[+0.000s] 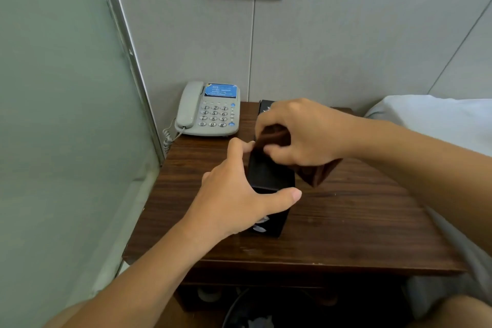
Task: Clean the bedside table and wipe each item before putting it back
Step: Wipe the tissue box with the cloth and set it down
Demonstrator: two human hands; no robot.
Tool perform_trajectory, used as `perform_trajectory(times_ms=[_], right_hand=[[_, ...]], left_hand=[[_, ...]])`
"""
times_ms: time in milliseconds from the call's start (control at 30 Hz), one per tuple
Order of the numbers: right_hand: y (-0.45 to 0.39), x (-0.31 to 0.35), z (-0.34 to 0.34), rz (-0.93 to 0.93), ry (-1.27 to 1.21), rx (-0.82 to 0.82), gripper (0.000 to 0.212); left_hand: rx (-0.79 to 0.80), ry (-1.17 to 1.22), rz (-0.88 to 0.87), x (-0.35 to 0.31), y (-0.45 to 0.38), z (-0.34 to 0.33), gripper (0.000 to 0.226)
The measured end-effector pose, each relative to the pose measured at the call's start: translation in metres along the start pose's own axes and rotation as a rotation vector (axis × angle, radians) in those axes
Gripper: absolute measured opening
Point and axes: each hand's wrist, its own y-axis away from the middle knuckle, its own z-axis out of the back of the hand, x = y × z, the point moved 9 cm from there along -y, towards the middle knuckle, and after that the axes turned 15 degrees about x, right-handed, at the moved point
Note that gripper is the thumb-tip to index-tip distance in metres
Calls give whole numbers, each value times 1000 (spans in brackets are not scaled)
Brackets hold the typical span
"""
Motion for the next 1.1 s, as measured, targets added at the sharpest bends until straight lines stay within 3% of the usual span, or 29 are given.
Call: perform_trajectory(times_ms=[67, 133, 200, 267, 400, 500, 600, 800, 1000, 1100], right_hand=[[-2, -19, 3, -104, 32, -67, 19], [6, -4, -2, -43, 38, -60, 21], [18, 25, -14, 80, -33, 52, 21], [20, 28, -17, 97, -56, 76, 22], [0, -48, 7, -239, 198, -30, 26], [7, -89, 31, -335, 116, -77, 25], [27, -96, 47, -294, -67, -195, 21], [58, -85, 24, -250, -139, -119, 26], [48, -89, 31, -243, -94, -234, 29], [20, -81, 25, -189, -15, -267, 37]], left_hand=[[10, -15, -1, 0, -1, 0, 91], [2, -12, -21, -3, -1, 1, 83], [-11, -20, -52, -7, 0, 2, 70], [-19, -21, -58, -6, -1, 1, 71], [7, -14, -8, -2, -2, -3, 94], [43, -33, 20, -3, -3, -3, 98], [117, -106, 51, -5, -7, 1, 100], [371, -157, 97, -9, -6, 20, 91], [304, -36, 75, -26, -35, 18, 121], [317, -17, 68, -27, -49, 13, 118]])
